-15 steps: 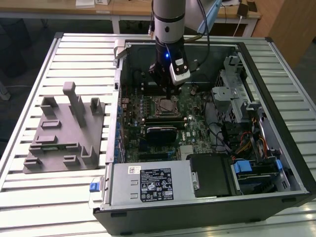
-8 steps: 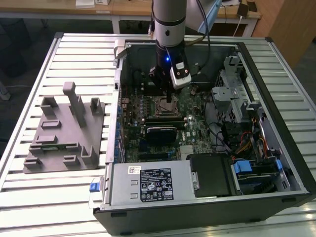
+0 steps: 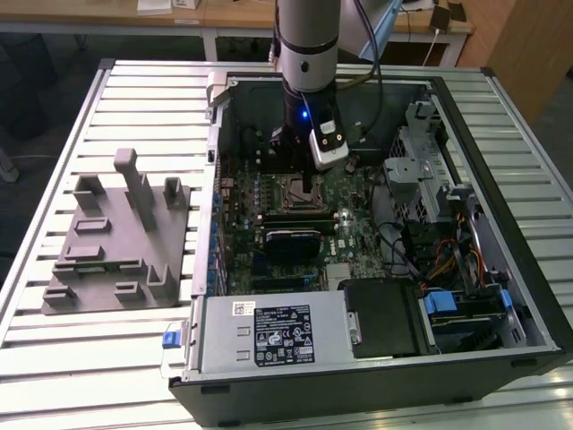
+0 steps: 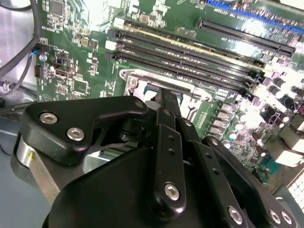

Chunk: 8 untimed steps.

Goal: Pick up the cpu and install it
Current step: 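Install the second cpu locking lever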

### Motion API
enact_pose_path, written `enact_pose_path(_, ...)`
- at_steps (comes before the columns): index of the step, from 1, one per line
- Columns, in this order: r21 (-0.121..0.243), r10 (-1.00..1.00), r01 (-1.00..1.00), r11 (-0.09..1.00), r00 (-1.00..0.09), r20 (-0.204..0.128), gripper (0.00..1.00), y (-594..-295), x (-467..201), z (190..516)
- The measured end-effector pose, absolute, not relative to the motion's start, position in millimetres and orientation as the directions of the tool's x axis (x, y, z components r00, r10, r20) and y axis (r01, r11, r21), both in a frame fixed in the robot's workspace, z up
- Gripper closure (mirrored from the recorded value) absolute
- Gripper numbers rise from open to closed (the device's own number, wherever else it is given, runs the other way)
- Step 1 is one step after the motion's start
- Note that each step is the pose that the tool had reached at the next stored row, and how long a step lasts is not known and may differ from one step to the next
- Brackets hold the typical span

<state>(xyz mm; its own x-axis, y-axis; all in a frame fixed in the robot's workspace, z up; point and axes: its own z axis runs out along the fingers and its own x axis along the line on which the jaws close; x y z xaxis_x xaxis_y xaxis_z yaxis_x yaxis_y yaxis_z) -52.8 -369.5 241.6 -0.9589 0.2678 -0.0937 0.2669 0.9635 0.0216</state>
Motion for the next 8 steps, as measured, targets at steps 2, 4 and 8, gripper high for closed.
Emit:
enact_pose_path(2, 0.022, 0.268, 0.267, 0.963, -0.959, -0.094, 0.89, -372.2, -53.0, 241.1)
enact_pose_path(4, 0.022, 0.268, 0.267, 0.963, -0.959, -0.094, 0.89, -374.1, -53.5, 240.3)
enact_pose_path(8, 0.022, 0.268, 0.267, 0.963, -0.959, -0.094, 0.89, -375.5, -54.4, 237.9)
